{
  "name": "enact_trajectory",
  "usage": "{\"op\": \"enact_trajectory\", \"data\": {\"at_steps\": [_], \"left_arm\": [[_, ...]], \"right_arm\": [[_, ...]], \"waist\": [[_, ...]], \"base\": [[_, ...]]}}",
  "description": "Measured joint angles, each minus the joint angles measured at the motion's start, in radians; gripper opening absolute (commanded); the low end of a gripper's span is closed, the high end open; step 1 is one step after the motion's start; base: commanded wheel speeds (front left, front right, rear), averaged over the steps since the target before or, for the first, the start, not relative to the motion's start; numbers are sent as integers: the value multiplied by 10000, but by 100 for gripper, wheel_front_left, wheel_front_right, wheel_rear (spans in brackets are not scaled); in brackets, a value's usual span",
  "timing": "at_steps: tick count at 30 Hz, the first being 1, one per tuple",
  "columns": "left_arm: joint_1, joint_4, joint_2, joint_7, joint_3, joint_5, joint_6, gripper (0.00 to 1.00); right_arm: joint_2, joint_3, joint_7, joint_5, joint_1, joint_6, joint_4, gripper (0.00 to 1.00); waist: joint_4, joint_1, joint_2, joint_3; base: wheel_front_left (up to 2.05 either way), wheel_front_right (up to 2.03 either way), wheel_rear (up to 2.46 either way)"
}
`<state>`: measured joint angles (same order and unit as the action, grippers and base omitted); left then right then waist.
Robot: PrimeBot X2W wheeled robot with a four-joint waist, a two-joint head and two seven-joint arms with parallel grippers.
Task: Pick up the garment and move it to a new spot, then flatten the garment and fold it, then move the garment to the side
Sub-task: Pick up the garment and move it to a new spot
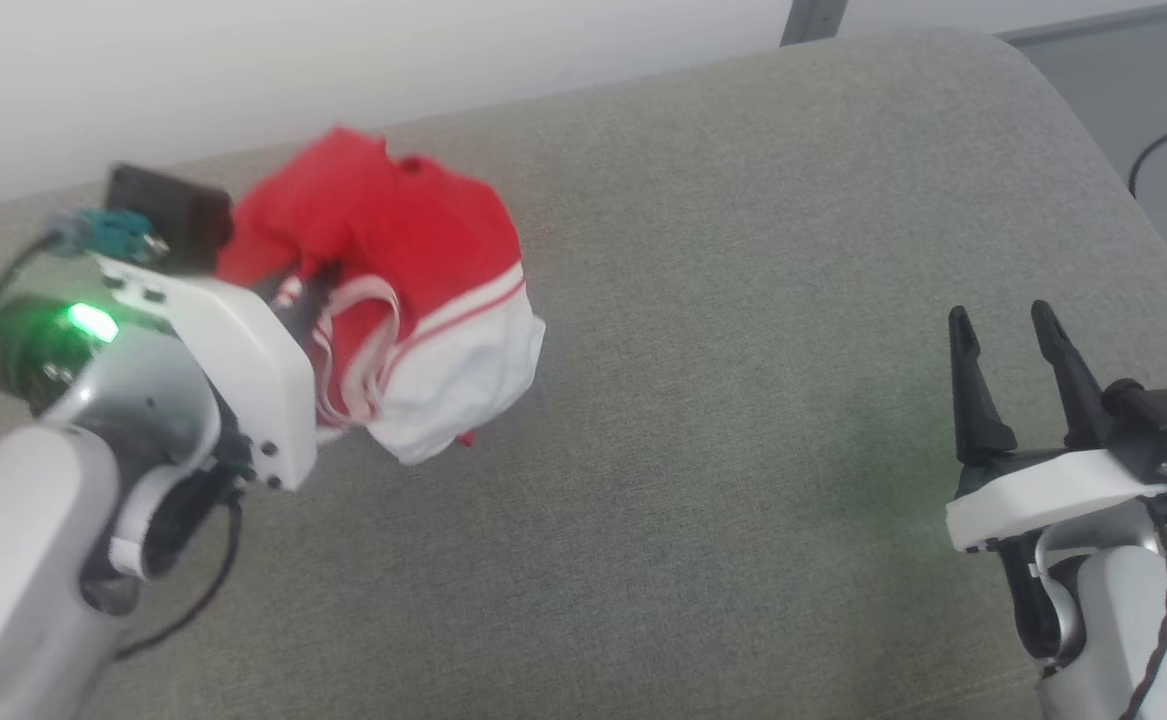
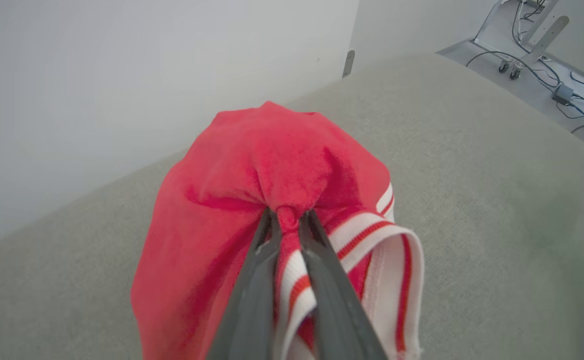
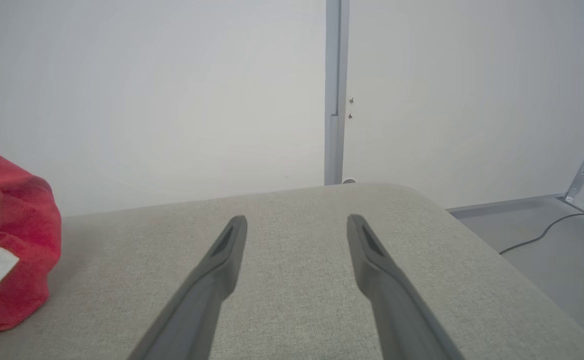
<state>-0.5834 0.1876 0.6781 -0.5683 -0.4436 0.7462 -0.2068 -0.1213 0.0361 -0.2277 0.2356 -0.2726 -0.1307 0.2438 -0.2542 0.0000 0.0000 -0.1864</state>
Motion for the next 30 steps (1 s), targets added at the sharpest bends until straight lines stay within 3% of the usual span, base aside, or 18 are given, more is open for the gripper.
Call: {"op": "enact_trajectory", "data": {"at_steps": [8,17,18,20,22,30], "left_arm": [[667,-1774,-589,171,-431,439,196,0],[631,-4786,-1331,334,-656,1035,880,0],[584,-4991,-1379,355,-663,1066,947,4],[454,-5400,-1488,435,-663,1080,1066,43],[342,-5881,-1576,550,-679,1143,1285,100],[238,-6412,-1666,1018,-702,1166,1751,100]], "right_arm": [[236,-138,-196,4,-208,0,403,100],[401,-416,-295,63,-452,0,734,100],[420,-439,-303,84,-467,0,755,100],[435,-499,-307,94,-514,0,798,100],[433,-637,-320,136,-552,0,872,100],[282,-755,-328,182,-476,0,991,100]], "waist": [[-200,0,0,-199],[-403,0,0,-331],[-423,0,0,-337],[-444,0,0,-331],[-447,0,0,-277],[-251,0,0,174]], "base": [[0,0,0],[0,0,0],[0,0,0],[0,0,0],[0,0,0],[0,0,0]]}}
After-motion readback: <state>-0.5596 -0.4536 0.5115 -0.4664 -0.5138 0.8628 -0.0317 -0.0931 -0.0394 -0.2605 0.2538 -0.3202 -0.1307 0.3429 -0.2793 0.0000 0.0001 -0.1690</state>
